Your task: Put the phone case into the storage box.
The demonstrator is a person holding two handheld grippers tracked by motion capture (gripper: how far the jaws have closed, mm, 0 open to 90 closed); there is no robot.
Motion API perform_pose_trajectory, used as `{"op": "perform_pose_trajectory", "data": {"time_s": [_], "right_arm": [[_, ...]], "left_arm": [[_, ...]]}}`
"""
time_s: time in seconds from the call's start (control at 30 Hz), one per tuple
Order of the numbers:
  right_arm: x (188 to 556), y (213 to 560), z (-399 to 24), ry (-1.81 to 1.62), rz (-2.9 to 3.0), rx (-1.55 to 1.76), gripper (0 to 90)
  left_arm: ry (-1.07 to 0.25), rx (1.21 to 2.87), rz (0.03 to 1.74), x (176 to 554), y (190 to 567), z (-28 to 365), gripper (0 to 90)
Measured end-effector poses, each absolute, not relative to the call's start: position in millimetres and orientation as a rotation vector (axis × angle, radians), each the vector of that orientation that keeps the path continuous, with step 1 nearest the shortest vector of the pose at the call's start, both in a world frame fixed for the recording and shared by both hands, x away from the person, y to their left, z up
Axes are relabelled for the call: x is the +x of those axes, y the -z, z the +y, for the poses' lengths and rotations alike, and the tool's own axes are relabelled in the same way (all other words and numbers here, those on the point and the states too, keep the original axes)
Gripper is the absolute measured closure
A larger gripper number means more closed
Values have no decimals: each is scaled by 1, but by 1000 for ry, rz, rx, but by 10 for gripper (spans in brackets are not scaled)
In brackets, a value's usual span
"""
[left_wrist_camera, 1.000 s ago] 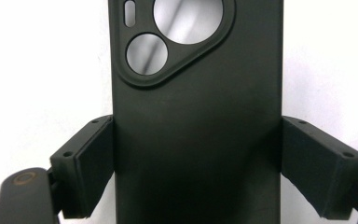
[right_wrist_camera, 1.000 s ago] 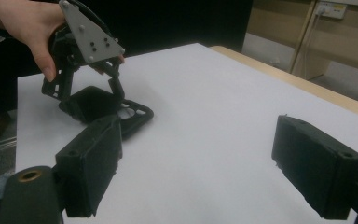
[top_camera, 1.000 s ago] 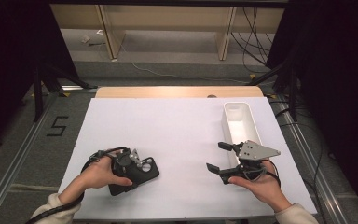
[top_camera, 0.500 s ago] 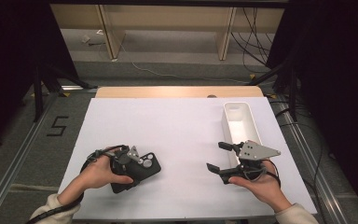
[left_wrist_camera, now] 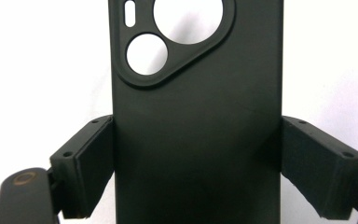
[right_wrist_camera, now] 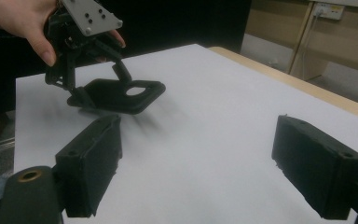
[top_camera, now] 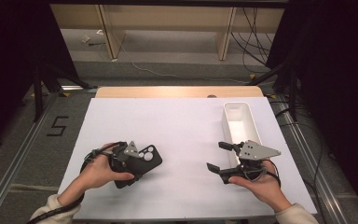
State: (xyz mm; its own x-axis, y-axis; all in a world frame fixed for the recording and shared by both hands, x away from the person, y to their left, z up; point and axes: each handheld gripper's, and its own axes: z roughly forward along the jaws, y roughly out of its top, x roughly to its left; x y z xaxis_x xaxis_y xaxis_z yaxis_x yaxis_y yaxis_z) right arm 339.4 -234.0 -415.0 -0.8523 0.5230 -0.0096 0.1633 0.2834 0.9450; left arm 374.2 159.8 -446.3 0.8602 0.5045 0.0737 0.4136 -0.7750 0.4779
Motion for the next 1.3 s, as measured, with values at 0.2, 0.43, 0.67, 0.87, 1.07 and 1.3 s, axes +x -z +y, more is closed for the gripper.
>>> {"op": "perform_pose_trajectory", "data": {"time_s": [0.2, 0.43, 0.67, 0.87, 1.07, 1.3], "right_arm": [[339, 415, -234, -1592, 2236, 629, 170], [340, 415, -234, -1592, 2233, 631, 170], [340, 415, -234, -1591, 2231, 634, 169], [342, 415, -230, -1595, 2230, 640, 169], [345, 414, -222, -1600, 2232, 636, 170], [351, 412, -217, -1617, 2217, 647, 170]], "left_arm": [[-301, 2515, 706, 375, 444, 161, 147], [-370, 2383, 749, 375, 436, 162, 147], [-413, 2293, 756, 375, 431, 163, 147], [-440, 2261, 735, 373, 431, 158, 146], [-451, 2239, 717, 370, 432, 152, 146], [-453, 2224, 707, 369, 432, 147, 145]]}}
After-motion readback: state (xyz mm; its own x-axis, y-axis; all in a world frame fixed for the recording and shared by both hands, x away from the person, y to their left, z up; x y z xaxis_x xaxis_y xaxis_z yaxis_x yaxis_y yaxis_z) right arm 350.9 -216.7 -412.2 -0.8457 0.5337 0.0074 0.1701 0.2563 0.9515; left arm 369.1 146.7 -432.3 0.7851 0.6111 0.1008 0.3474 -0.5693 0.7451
